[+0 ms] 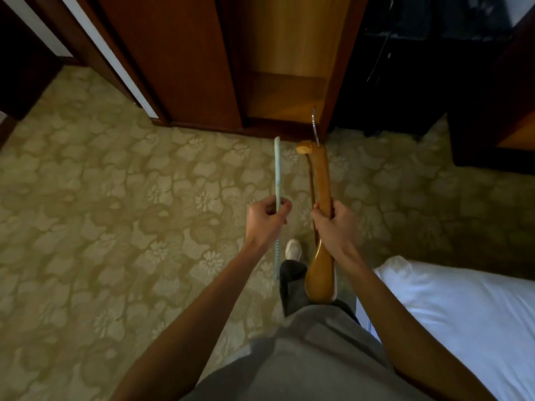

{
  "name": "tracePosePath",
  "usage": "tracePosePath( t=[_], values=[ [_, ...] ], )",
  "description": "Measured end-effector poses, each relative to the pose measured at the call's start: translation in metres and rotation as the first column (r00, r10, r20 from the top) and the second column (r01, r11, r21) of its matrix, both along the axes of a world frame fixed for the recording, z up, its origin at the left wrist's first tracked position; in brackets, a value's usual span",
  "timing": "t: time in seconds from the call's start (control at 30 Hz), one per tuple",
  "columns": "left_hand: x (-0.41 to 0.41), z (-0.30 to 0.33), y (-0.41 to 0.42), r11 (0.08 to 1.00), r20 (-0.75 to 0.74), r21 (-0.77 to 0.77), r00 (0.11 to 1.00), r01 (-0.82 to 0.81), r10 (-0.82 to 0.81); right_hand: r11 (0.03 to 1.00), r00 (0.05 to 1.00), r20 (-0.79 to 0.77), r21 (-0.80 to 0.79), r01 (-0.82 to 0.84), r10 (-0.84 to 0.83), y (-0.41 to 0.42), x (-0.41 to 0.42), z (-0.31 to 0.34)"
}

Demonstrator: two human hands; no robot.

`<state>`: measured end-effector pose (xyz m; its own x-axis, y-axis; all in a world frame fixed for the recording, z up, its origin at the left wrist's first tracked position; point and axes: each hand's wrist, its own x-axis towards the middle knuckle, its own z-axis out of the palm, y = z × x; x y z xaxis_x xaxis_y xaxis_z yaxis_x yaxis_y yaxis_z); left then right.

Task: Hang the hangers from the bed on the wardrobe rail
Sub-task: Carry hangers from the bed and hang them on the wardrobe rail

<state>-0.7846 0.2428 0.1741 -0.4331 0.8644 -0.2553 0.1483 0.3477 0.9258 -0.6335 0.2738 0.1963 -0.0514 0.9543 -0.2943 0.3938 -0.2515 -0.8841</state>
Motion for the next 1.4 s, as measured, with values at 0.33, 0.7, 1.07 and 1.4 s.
tracePosePath(
  t=[0.33, 0.7, 1.07, 1.4],
  values=[
    [-0.074, 0.043, 0.209, 0.997, 0.016, -0.004, 0.997, -0.073, 0.073, 0.995, 0.991, -0.088, 0.025, -0.095, 0.097, 0.207, -0.096, 0.039],
    [-0.205, 0.043, 0.391, 0.994, 0.026, 0.058, 0.995, -0.093, 0.091, 0.99, 0.985, -0.101, 0.023, -0.14, 0.142, 0.392, -0.237, 0.052],
    [-0.37, 0.097, 0.616, 0.984, 0.08, 0.18, 0.997, 0.009, -0.024, 0.999, 0.991, -0.132, 0.048, 0.005, 0.002, 0.605, -0.395, 0.112],
    [-0.414, 0.203, 0.804, 0.935, 0.072, 0.353, 0.995, 0.038, -0.068, 0.955, 0.984, -0.179, 0.287, 0.078, -0.027, 0.78, -0.441, 0.211]
  ],
)
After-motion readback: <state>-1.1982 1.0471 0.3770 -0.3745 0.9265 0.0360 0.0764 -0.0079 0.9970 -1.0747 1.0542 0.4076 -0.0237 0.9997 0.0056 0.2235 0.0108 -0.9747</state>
